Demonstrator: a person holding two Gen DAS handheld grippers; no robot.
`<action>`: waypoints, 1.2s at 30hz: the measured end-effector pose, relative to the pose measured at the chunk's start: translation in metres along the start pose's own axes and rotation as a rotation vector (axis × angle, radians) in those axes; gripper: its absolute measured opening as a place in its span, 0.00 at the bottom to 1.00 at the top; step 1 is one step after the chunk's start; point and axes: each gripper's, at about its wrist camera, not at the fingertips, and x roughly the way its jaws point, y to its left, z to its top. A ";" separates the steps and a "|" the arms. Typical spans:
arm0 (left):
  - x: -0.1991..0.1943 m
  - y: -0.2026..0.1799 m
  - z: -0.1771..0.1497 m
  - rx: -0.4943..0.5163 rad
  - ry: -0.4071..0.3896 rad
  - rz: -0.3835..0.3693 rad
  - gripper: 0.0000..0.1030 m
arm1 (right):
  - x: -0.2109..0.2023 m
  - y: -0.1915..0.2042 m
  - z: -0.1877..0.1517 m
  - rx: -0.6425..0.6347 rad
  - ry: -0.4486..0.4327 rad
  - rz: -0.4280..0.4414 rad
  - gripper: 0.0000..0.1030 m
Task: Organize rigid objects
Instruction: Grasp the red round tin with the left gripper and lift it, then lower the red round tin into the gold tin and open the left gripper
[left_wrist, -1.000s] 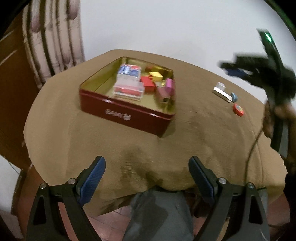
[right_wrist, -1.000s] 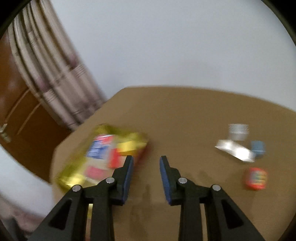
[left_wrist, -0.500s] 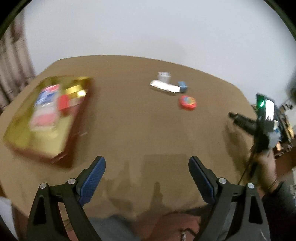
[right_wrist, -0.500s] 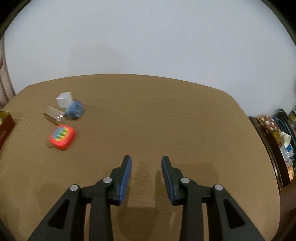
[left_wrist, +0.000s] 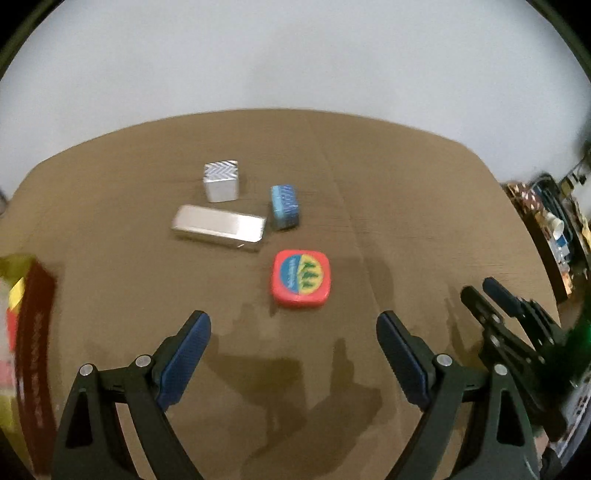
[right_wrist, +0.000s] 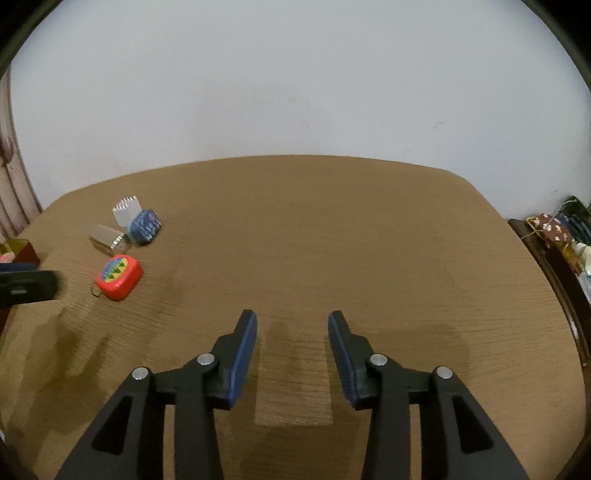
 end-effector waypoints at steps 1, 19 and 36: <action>0.008 -0.001 0.004 0.003 0.012 0.005 0.86 | -0.001 -0.002 0.000 0.014 -0.002 0.013 0.41; 0.048 -0.005 0.008 0.060 0.077 0.057 0.41 | -0.003 -0.011 -0.001 0.060 0.006 0.057 0.46; -0.100 0.104 -0.069 -0.169 0.023 0.130 0.41 | 0.010 -0.006 0.002 0.037 0.049 0.038 0.46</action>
